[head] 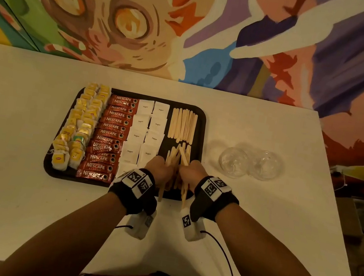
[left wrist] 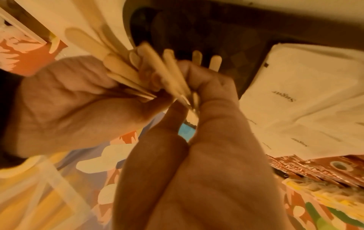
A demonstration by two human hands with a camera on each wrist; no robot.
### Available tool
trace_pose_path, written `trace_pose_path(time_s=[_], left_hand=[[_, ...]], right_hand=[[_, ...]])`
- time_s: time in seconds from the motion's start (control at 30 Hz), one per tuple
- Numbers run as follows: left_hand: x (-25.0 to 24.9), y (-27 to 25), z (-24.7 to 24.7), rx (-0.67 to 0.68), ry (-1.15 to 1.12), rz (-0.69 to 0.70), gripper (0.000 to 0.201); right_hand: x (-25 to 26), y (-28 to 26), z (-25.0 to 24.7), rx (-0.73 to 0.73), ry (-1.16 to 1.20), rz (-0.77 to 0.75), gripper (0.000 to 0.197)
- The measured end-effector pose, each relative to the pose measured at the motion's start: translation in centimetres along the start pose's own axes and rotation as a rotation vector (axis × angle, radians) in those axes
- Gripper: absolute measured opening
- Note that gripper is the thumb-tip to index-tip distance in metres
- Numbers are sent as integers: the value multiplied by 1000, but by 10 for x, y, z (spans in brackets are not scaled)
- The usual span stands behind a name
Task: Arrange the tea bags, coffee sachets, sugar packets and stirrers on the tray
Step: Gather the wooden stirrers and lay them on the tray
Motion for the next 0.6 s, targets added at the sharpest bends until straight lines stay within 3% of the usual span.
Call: trace_pose_path(time_s=[0.13, 0.37, 0.5, 0.6], left_hand=[[1, -1, 2, -57, 128, 28, 22], [3, -5, 5, -175, 225, 194, 21], [4, -6, 7, -239, 212, 270, 23], [8, -11, 8, -211, 232, 318, 25]], right_hand=[[-1, -1, -2, -28, -66, -13, 24], [-1, -2, -2, -92, -151, -67, 26], [1, -5, -1, -146, -97, -87, 16], [-1, -8, -2, -164, -58, -118, 18]])
Point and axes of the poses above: each hand's wrist, its own y-axis towards the middle knuckle, its own z-axis out of the palm, x = y × z, the point moved 2 cm from there along y, towards the middle knuckle, and after that the axes turned 12 degrees about -y, right-handed, at the moved point
